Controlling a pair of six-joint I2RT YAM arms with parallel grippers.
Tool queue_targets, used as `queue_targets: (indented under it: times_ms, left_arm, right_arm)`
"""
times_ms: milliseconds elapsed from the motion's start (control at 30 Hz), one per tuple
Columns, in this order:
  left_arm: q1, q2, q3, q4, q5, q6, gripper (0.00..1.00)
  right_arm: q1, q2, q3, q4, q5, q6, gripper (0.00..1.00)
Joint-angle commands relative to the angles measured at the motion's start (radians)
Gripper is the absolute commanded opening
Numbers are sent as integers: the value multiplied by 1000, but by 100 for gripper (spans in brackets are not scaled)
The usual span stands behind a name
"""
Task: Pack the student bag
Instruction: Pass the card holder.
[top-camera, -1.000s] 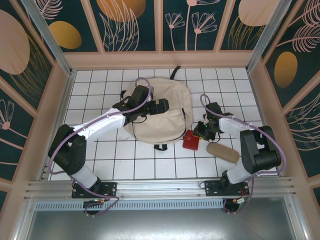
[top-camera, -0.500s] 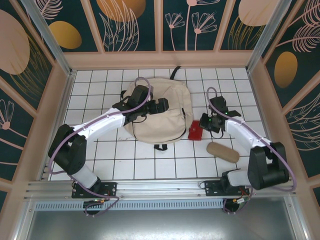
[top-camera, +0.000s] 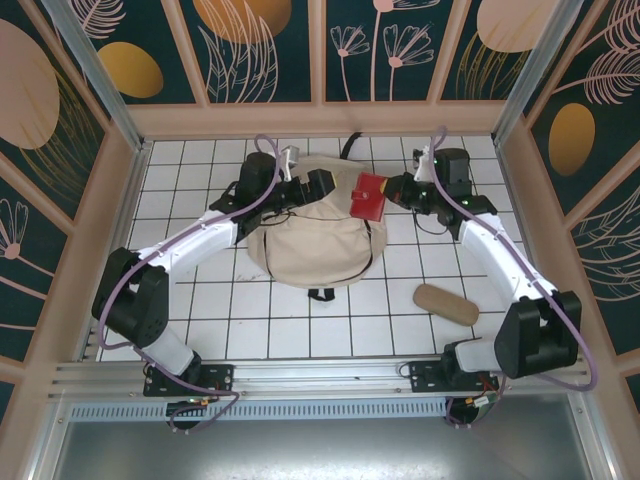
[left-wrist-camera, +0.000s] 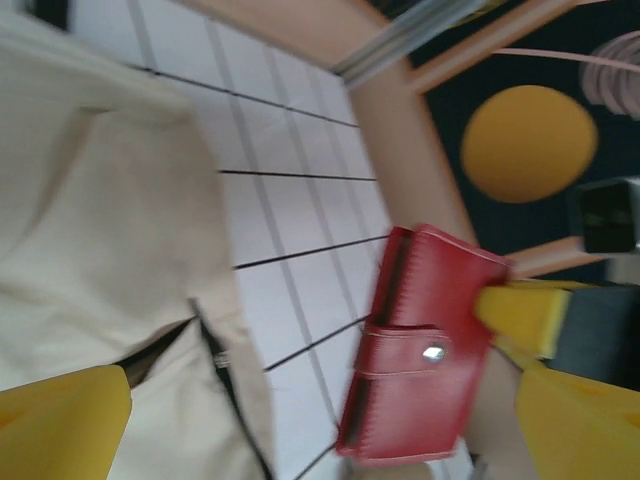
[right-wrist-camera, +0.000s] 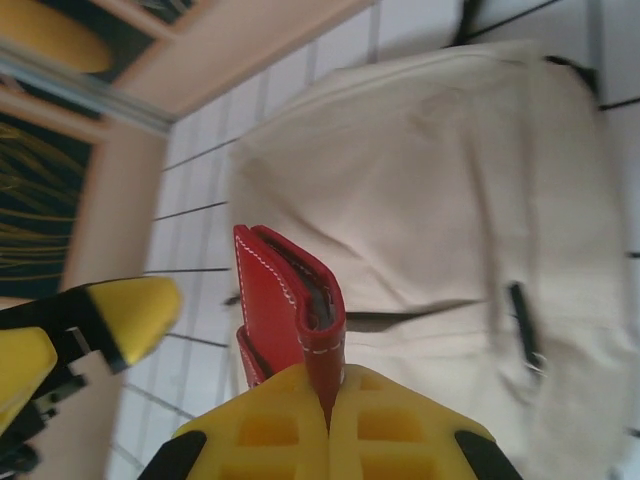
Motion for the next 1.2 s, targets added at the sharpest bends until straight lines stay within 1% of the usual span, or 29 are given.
queue_targets:
  times_ms: [0,167,300,367,433,467,500,567,600,700,767,800,867,933,1000,1033,1100,1167]
  left_arm:
    - [2,-4,-34,215,138,-101,98]
    - [-11,49,-34,317,212,-175,98]
    - [-12,65,-35,369,246,-214,90]
    - [-12,77,-27,347,248,-214,83]
    - [-12,85,-23,350,254,-218,76]
    - [-12,85,-22,354,257,-226,74]
    - [-13,84,-19,357,258,-230,70]
    - [-12,85,-19,377,265,-242,53]
    - [-12,84,-21,389,267,-248,48]
    - [-12,85,-20,420,285,-275,32]
    - [-12,79,-17,428,300,-283,20]
    - [-12,73,-17,425,298,-280,15]
    - [-11,64,-17,416,298,-276,8]
    - [-12,60,-18,415,295,-283,7]
    - [-12,57,-17,426,298,-295,7]
    - [-12,59,-18,438,303,-307,7]
    - [-11,65,-20,471,312,-335,6]
    - [-12,74,-20,495,320,-358,6]
  right_arm:
    - [-7,41,25,207,-229,120,0]
    - [-8,97,13,339,-341,227,0]
    - [-16,120,0,391,-372,276,0]
    - [-21,123,-10,426,-389,303,0]
    - [-24,125,-17,446,-399,317,0]
    - [-23,128,-17,453,-407,320,0]
    - [-23,129,-20,460,-415,325,0]
    - [-23,132,-27,471,-427,332,0]
    - [-24,133,-29,472,-430,332,1]
    - [-30,130,-49,495,-442,344,10]
    - [-36,123,-81,550,-451,372,21]
    - [-37,121,-89,560,-453,374,25]
    - [-38,120,-98,563,-453,370,39]
    - [-38,126,-103,564,-456,375,52]
    - [-34,133,-116,601,-476,397,54]
    - [-33,137,-127,641,-493,424,54]
    - [-24,144,-156,780,-535,506,55]
    - [-9,150,-157,827,-547,536,54]
